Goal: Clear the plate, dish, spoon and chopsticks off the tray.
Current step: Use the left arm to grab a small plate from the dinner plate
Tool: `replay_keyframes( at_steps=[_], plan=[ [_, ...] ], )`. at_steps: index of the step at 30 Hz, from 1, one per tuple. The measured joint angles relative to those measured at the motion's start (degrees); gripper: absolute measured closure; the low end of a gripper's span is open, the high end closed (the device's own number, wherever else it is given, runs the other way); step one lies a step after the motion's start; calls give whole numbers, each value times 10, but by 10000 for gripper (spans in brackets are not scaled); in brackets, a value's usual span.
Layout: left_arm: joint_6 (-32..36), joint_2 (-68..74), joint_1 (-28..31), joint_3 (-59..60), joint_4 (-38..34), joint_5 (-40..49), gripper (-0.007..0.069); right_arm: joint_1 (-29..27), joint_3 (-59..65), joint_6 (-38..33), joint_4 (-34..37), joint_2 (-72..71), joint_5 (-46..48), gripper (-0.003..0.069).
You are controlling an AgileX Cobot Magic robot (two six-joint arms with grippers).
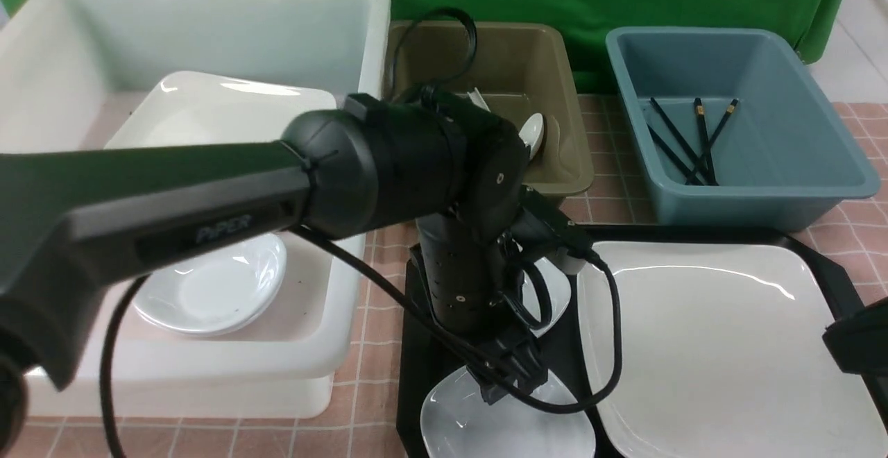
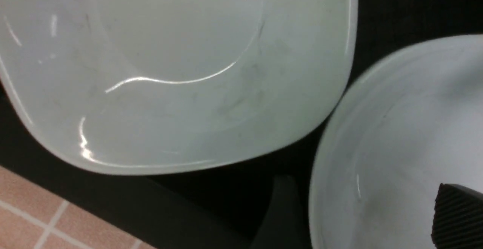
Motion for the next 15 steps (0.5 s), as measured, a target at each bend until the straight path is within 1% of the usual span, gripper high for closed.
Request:
replay_keyframes(
  at_steps=[5,10,12,14,15],
  plan=[
    [1,28,0,0,10,-7,131,0,1,-2,2,-3,-4,629],
    [1,46,0,0,4,-8,131,0,1,-2,2,-3,-8,629],
    [1,50,0,0,-2,-8,141,0,1,-2,3,-3,-12,629],
    [1,52,0,-1,-11,-2,186,0,1,-2,3,-3,-17,629],
    [1,53,0,-1,-12,-1,191,0,1,-3,3,-3,-17,629]
  ],
)
